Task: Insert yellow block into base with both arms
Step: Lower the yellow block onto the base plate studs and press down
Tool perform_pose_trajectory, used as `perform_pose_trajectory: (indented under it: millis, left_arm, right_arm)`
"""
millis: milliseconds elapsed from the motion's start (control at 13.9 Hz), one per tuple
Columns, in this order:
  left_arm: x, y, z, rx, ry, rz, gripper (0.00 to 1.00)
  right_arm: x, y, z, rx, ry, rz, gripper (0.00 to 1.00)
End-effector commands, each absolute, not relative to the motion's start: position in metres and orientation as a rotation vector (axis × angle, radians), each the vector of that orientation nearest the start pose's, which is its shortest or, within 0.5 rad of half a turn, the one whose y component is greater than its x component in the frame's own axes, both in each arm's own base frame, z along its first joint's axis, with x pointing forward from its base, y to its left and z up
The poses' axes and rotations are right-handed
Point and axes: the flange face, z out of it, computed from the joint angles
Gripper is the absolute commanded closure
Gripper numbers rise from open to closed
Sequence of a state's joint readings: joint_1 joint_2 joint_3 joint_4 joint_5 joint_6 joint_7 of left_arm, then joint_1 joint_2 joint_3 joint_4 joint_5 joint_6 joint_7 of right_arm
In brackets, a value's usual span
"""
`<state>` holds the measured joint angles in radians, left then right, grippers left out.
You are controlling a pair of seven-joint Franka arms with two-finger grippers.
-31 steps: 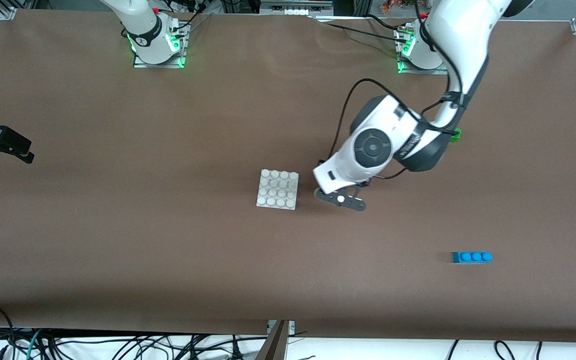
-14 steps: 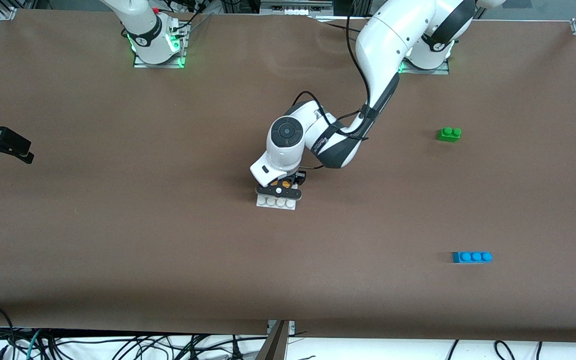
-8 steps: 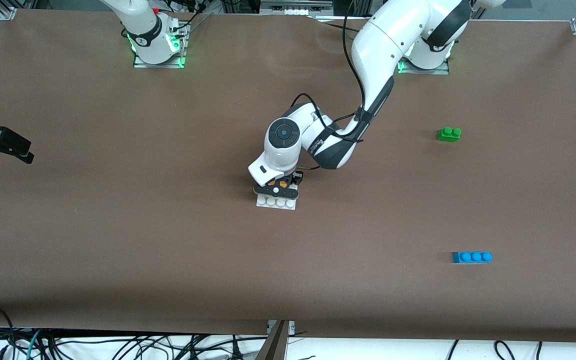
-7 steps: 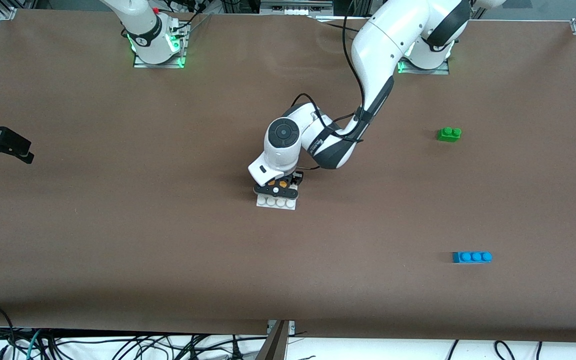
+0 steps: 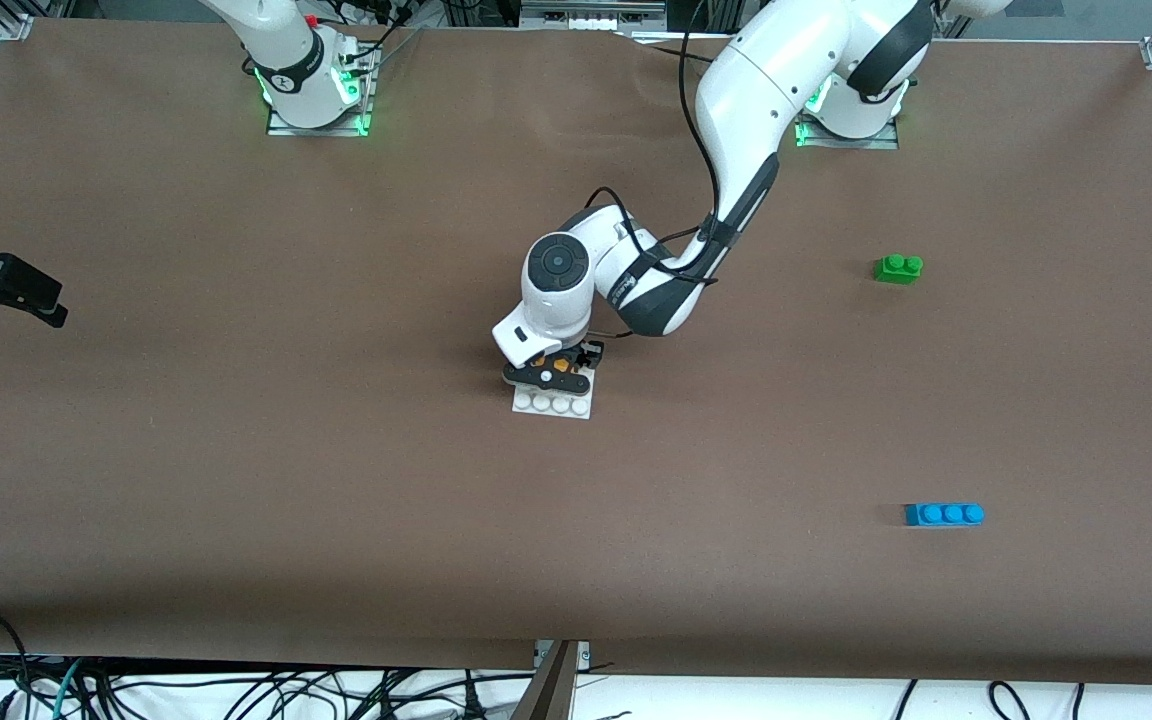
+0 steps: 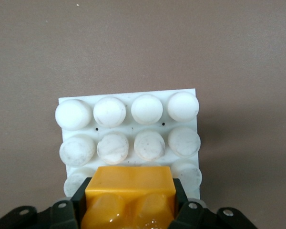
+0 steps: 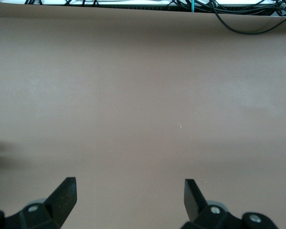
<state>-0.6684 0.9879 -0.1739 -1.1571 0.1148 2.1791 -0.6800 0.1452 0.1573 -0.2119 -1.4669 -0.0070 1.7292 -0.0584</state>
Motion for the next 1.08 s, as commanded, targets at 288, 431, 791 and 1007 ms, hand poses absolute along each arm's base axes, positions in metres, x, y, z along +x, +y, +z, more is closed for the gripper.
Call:
perform_pose_trajectory:
  millis: [288, 431, 791, 1007]
  left_arm:
    - [0.547, -0.549, 0.21, -3.19, 0.225, -0.044, 0.0]
    - [0.548, -0.55, 0.218, -3.197, 0.223, -0.054, 0.0]
    - [0.557, -0.523, 0.29, -3.13, 0.189, 0.034, 0.0]
    - [0.578, -0.479, 0.343, -3.089, 0.101, 0.089, 0.0]
  right_arm:
    - [0.614, -0.035, 0.603, -3.185, -0.013, -0.174, 0.0]
    - [0.614, -0.035, 0.603, -3.185, -0.015, -0.174, 0.0]
    - [0.614, -0.036, 0.603, -3.185, -0.013, -0.178, 0.0]
    - [0.614, -0.035, 0.603, -3.185, -0.015, -0.178, 0.0]
